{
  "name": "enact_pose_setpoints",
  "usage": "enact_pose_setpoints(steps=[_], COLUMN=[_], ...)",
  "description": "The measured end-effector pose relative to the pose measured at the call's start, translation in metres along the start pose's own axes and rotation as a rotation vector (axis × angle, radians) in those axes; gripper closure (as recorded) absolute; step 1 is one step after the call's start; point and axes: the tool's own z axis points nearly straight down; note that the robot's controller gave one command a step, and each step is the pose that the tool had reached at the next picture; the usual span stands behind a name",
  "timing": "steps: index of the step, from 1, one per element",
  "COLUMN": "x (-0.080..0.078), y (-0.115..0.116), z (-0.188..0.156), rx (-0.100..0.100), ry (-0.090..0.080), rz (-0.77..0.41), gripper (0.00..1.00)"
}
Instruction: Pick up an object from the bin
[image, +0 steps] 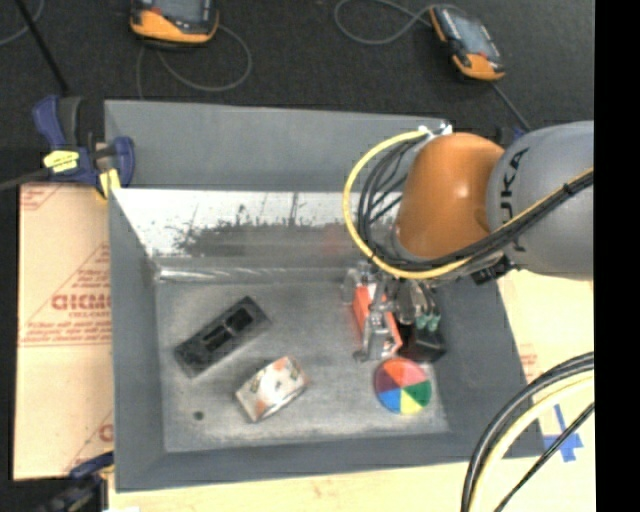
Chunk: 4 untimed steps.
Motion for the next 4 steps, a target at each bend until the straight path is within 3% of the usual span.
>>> enact_pose_setpoints(steps=[2,3,4], x=[-0.001,0.036,0.03], y=[0.0,0.002,0.025], z=[-0.004,0.008,0.048], rx=[0.0,0.001,0.002], ry=[-0.007,-0.007,-0.014], rz=[-0.001,-0.141,-0.179], gripper=[0.0,0.0,0.0])
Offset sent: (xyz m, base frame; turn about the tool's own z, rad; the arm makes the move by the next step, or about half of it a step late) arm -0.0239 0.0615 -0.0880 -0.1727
